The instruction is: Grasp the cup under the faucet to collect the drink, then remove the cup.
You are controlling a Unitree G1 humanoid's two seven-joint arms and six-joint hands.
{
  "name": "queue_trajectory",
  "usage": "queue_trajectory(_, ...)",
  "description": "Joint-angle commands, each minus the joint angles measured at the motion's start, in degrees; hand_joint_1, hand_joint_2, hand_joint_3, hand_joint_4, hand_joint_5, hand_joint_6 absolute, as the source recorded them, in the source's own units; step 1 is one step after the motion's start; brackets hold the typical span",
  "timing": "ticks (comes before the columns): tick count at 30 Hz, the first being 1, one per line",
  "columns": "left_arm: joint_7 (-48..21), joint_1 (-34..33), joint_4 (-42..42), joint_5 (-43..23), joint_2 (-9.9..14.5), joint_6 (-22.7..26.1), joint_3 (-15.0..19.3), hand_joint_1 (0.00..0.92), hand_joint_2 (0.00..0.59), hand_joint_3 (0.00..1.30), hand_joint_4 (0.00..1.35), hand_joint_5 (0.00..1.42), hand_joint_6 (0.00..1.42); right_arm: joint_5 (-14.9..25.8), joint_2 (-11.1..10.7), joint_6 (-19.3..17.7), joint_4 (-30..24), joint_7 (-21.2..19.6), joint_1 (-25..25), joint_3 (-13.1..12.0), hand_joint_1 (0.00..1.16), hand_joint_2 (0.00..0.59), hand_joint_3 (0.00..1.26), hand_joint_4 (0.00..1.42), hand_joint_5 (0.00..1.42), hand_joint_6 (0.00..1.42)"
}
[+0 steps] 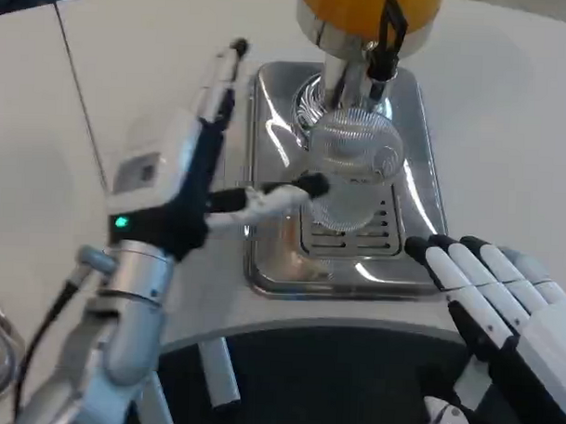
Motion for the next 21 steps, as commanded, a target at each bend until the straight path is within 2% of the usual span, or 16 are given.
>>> queue_trajectory(1, -4.7, 3.5, -5.0, -1.3, 4.7, -1.3, 2.9, 0.290, 0.018, 0.00, 0.00, 0.22, 0.23, 1.5, -0.1, 0.3, -0.1, -0.1, 0.4, -0.7, 0.20, 0.586, 0.00, 0.00, 0.00, 0.03)
queue_trajectory(2, -6.0, 5.8, -7.2, -0.5, 6.7, -1.8, 3.4, 0.294, 0.025, 0.00, 0.00, 0.20, 0.22, 1.7, 0.0, 0.4, -0.1, -0.1, 0.4, -0.9, 0.20, 0.586, 0.00, 0.00, 0.00, 0.03)
queue_trajectory(6, -9.9, 13.7, -16.4, 5.2, 11.7, -0.2, 3.6, 0.295, 0.038, 0.00, 0.00, 0.13, 0.19, 3.2, 1.2, 2.0, -1.1, -0.2, 0.7, -1.4, 0.20, 0.583, 0.00, 0.00, 0.00, 0.03)
queue_trajectory(10, -13.2, 22.9, -26.6, 12.8, 15.3, 1.2, 4.4, 0.244, 0.042, 0.00, 0.00, 0.02, 0.10, 5.3, 3.4, 4.2, -2.6, -0.3, 1.5, -1.5, 0.20, 0.581, 0.00, 0.00, 0.00, 0.03)
queue_trajectory(14, -12.9, 30.6, -31.9, 16.0, 16.2, 1.2, 6.6, 0.203, 0.046, 0.00, 0.00, 0.00, 0.08, 8.1, 5.8, 7.8, -4.7, -0.1, 0.8, -1.7, 0.20, 0.582, 0.00, 0.00, 0.00, 0.03)
queue_trajectory(21, -13.0, 37.3, -34.3, 15.9, 14.5, 1.1, 9.1, 0.182, 0.046, 0.00, 0.00, 0.00, 0.08, 12.8, 7.8, 15.2, -6.2, 1.1, -4.5, -2.5, 0.22, 0.583, 0.00, 0.00, 0.00, 0.02)
